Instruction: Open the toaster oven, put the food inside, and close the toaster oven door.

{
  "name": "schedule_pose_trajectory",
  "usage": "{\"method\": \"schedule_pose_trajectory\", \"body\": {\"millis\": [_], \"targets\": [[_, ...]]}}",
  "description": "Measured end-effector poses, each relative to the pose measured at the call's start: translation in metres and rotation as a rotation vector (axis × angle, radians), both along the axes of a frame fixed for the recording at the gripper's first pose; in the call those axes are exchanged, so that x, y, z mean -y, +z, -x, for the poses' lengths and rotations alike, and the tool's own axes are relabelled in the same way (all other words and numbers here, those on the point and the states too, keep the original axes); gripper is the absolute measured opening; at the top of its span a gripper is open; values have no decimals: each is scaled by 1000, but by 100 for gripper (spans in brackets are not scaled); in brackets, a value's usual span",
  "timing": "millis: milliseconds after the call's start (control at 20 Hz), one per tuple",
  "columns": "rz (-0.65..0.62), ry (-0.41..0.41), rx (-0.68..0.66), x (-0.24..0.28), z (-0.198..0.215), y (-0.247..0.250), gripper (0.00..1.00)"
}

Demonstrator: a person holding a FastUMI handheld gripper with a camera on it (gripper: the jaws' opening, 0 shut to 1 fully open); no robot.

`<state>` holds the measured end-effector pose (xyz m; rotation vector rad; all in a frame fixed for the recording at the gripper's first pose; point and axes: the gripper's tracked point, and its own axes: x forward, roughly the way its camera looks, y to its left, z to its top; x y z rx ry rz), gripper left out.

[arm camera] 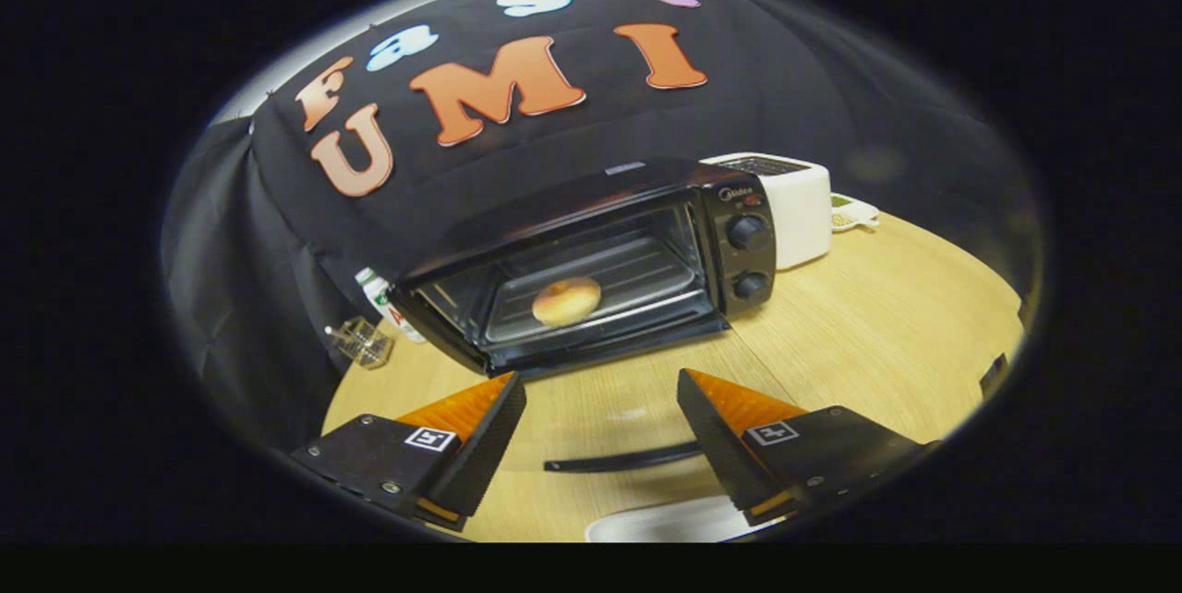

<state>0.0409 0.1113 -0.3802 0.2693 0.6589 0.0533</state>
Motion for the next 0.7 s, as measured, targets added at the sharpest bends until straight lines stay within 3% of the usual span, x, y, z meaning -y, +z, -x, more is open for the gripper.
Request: {"method": "schedule_pose_trajectory", "body": {"millis": [400,700], "targets": [[118,101,-127,2,55,-45,98],[237,185,-197,1,66,-69,99]]}}
